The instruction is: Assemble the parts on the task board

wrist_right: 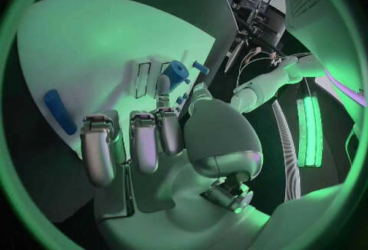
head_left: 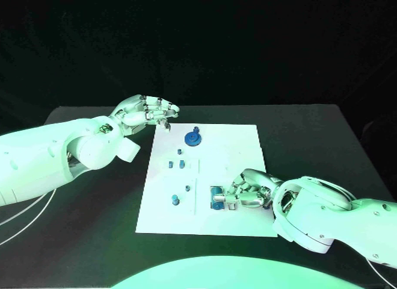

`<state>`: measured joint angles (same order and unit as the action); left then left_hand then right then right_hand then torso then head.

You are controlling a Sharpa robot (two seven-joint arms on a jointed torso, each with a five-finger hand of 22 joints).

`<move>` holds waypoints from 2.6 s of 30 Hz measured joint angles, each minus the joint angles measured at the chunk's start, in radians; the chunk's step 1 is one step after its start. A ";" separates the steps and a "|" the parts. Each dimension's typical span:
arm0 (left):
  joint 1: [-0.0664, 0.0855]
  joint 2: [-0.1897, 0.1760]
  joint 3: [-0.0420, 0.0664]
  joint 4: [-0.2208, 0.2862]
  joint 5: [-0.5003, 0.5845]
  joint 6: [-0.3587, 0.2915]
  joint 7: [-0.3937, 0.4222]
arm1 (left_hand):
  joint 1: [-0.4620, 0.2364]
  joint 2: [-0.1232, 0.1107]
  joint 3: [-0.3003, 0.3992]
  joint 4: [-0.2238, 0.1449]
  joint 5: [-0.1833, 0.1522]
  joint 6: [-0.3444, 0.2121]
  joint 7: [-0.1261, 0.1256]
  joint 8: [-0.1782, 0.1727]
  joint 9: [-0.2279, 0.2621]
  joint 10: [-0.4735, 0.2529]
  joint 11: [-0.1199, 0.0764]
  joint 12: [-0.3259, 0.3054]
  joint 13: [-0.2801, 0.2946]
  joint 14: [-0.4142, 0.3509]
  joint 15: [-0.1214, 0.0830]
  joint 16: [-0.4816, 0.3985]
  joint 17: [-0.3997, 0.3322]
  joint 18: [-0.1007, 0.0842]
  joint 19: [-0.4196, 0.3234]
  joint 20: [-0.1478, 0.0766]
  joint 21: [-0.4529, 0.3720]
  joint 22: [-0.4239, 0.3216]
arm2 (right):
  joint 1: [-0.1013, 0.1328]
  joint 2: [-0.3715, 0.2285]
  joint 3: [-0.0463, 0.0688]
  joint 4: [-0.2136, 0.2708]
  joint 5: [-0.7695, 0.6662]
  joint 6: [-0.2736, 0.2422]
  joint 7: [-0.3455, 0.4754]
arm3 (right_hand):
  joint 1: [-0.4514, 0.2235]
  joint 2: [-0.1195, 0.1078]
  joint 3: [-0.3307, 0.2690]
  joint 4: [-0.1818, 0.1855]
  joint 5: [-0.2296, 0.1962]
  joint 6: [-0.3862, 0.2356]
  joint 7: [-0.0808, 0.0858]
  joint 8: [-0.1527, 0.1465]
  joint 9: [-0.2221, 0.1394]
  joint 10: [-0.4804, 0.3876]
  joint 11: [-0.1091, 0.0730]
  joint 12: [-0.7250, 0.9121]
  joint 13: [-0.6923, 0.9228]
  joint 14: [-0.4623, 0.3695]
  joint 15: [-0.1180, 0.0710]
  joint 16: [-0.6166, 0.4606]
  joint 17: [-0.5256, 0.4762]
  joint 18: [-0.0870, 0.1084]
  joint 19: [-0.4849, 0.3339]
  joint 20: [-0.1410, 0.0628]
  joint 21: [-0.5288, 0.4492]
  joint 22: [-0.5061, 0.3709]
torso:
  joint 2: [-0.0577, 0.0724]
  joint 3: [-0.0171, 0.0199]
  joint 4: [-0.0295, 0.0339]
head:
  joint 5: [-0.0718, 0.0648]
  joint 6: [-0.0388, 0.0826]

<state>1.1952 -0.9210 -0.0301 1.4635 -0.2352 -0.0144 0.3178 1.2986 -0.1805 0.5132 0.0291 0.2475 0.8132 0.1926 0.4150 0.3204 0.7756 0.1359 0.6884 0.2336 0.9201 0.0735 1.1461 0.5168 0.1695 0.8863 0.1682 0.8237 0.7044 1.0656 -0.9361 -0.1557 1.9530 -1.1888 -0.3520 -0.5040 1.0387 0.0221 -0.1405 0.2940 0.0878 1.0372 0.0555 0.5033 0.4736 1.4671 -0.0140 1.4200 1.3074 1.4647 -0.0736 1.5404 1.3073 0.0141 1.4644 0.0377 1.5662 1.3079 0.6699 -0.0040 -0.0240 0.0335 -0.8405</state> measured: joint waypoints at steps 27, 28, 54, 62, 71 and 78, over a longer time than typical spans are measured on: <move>0.000 -0.002 0.000 -0.001 0.000 0.000 -0.002 | 0.005 0.005 0.003 -0.003 0.000 0.000 0.000 0.000 0.001 0.000 0.000 0.004 0.000 0.000 0.000 0.000 -0.001 0.000 0.000 0.000 -0.004 0.000 | -0.009 0.032 -0.001 -0.045 -0.004 0.058 0.019 | 0.241 0.031 0.026 -0.011 0.017 -0.010 -0.004 0.004 -0.025 -0.003 -0.001 0.010 0.007 0.003 -0.001 0.004 0.001 0.000 0.000 0.000 0.000 0.000 | 0.002 -0.0001 0.0018 | -0.002 0.001; 0.000 -0.002 0.000 -0.001 0.000 0.000 -0.002 | 0.005 0.005 0.003 -0.003 0.000 0.000 0.000 0.000 0.001 0.000 0.000 0.004 0.000 0.000 0.000 0.000 -0.001 0.000 0.000 0.000 -0.004 0.000 | -0.009 0.033 -0.001 -0.047 -0.007 0.058 0.016 | 0.241 0.031 0.029 -0.007 0.017 -0.010 -0.004 0.004 -0.026 -0.004 -0.002 0.010 0.007 0.002 -0.002 0.004 0.001 0.000 0.000 0.000 0.000 0.000 | 0.002 0.0002 0.0019 | -0.002 0.001; 0.000 -0.006 0.000 -0.001 -0.001 0.002 -0.007 | 0.005 0.005 0.003 -0.003 0.000 0.000 0.000 0.000 0.001 0.000 0.000 0.004 -0.001 0.000 0.000 0.000 -0.001 0.000 0.004 -0.004 -0.004 0.000 | -0.007 0.026 0.001 -0.065 -0.011 0.106 0.004 | 0.215 -0.059 -0.002 -0.004 -0.036 -0.005 -0.009 0.016 -0.034 0.005 -0.013 -0.008 -0.004 0.003 -0.011 0.004 0.000 0.000 0.004 -0.004 0.000 -0.001 | 0.001 0.0000 0.0012 | 0.000 -0.004; 0.000 -0.005 0.000 -0.002 -0.001 0.003 -0.008 | 0.005 0.005 0.003 -0.003 0.000 0.000 0.000 0.000 0.002 0.000 0.000 0.004 -0.001 0.000 0.000 0.000 -0.001 0.000 0.007 0.000 -0.004 0.000 | -0.008 0.012 0.000 -0.059 -0.014 0.108 0.008 | 0.225 -0.104 0.034 -0.003 -0.036 -0.005 -0.009 0.019 -0.036 -0.001 -0.011 -0.008 0.001 0.002 -0.013 0.004 0.000 0.000 0.004 -0.004 0.000 0.000 | 0.001 -0.0002 0.0018 | -0.001 -0.004; 0.000 -0.006 0.000 -0.002 -0.001 0.004 -0.008 | 0.004 0.005 0.003 -0.003 0.000 0.000 0.000 0.000 0.001 0.000 0.000 0.004 -0.001 0.000 0.000 0.000 -0.001 0.000 0.007 0.000 -0.004 0.000 | -0.008 0.011 -0.001 -0.058 -0.018 0.090 0.012 | 0.228 -0.089 0.049 -0.002 -0.036 -0.005 -0.009 0.019 -0.036 -0.001 -0.011 -0.004 0.001 0.002 -0.013 0.004 0.000 0.000 0.004 -0.004 0.000 0.000 | 0.001 -0.0001 0.0018 | -0.001 -0.004; 0.000 -0.005 0.000 -0.002 -0.001 0.004 -0.008 | 0.005 0.005 0.003 -0.003 0.000 0.000 0.000 0.000 0.001 0.000 0.000 0.004 0.000 0.000 0.000 0.000 -0.001 0.000 0.007 0.000 -0.004 0.000 | -0.009 0.029 -0.001 -0.065 -0.021 0.067 0.006 | 0.172 -0.032 0.049 -0.002 -0.036 -0.006 -0.008 0.023 -0.041 -0.001 -0.011 -0.003 0.002 0.002 -0.013 0.004 0.000 0.000 0.004 -0.004 0.000 0.000 | 0.002 0.0000 0.0023 | -0.001 -0.004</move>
<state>1.1951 -0.9262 -0.0304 1.4616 -0.2360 -0.0102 0.3100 1.3031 -0.1759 0.5161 0.0261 0.2475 0.8133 0.1926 0.4149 0.3218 0.7756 0.1359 0.6921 0.2332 0.9201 0.0734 1.1461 0.5162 0.1694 0.8937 0.1681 0.8200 0.7048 1.0568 -0.9072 -0.1566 1.8883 -1.2096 -0.2847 -0.4977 1.2103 -0.0102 -0.0919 0.2924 0.0519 1.0313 0.0476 0.5265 0.4325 1.4665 -0.0248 1.4172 1.3093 1.4664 -0.0863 1.5443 1.3073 0.0141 1.4680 0.0342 1.5662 1.3080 0.6715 -0.0040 -0.0217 0.0321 -0.8446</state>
